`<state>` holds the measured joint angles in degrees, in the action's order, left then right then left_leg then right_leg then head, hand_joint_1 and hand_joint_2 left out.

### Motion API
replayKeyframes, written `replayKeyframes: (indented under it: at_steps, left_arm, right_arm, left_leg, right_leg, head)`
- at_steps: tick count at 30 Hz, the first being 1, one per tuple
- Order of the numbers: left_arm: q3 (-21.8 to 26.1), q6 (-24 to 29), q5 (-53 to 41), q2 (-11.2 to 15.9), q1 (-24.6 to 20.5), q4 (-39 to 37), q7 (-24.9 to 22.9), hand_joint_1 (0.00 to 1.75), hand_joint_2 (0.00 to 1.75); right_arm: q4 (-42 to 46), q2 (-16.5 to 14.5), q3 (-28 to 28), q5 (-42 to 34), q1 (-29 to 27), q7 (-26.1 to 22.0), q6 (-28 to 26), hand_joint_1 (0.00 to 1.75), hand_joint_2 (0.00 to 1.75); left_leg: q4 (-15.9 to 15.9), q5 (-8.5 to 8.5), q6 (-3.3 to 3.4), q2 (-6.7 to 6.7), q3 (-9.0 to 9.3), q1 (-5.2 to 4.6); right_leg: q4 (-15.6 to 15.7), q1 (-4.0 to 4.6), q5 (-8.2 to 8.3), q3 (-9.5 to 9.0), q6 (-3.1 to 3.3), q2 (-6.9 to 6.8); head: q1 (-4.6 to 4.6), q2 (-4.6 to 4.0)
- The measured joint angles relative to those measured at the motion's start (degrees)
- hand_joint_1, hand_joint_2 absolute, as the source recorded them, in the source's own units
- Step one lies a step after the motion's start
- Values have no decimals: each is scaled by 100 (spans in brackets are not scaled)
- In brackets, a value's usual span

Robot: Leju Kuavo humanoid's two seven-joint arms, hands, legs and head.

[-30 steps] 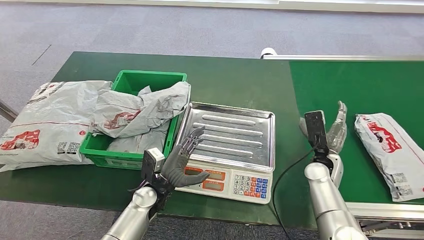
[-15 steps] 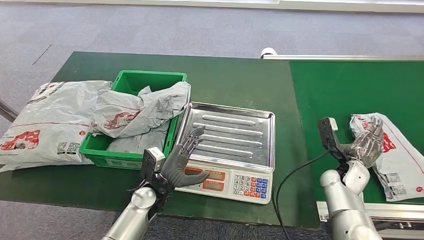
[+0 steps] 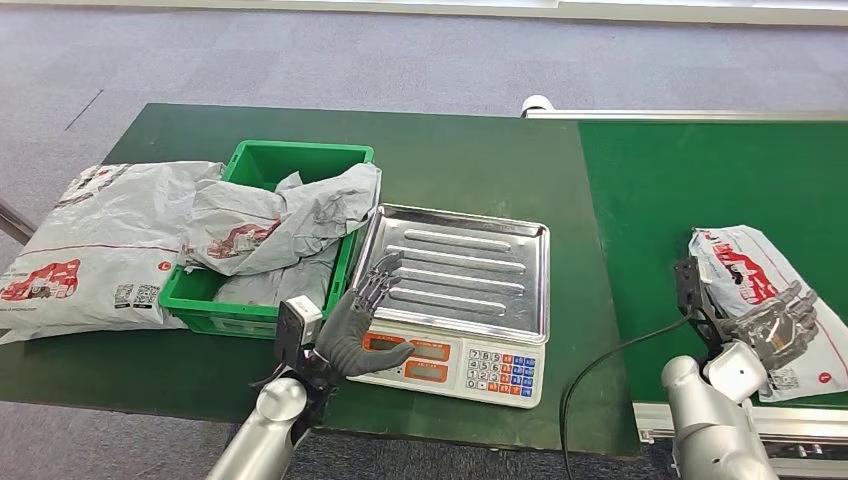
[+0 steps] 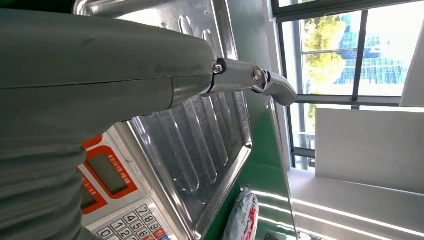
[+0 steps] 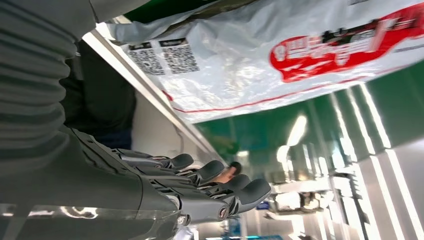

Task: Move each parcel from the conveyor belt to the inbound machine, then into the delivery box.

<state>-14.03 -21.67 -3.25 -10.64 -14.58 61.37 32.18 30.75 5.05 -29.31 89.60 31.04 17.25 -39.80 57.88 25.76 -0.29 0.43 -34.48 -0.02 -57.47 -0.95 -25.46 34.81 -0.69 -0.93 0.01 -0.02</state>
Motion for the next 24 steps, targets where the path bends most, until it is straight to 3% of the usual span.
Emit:
replayKeyframes:
  at_steps: [3,8,15,24]
  left_arm:
    - [13,-19,-24,1,44,71,-37,0,175]
    - [15,-37,-37,2,64,125,-49,0,175]
    - [88,-44,-89,2,74,140,-26,0,175]
    - [148,-56,-154,2,75,140,-18,0,175]
  right_arm:
    - [-259,122,286,9,35,323,4,0,175]
    - [-533,232,586,2,110,400,59,0,175]
    - [-824,305,623,-364,219,-57,1181,0,175]
    - [-972,335,488,-651,323,-308,1880,0,175]
  left_leg:
    - [0,0,0,0,0,0]
    - [0,0,0,0,0,0]
    - [0,0,0,1,0,0]
    - [0,0,0,1,0,0]
  right_leg:
    - [0,0,0,0,0,0]
    - [0,-1,0,0,0,-1]
    - [0,0,0,0,0,-1]
    - [0,0,0,0,0,0]
  head:
    - [1,0]
    - [0,0]
    - [0,0]
    - [-1,0]
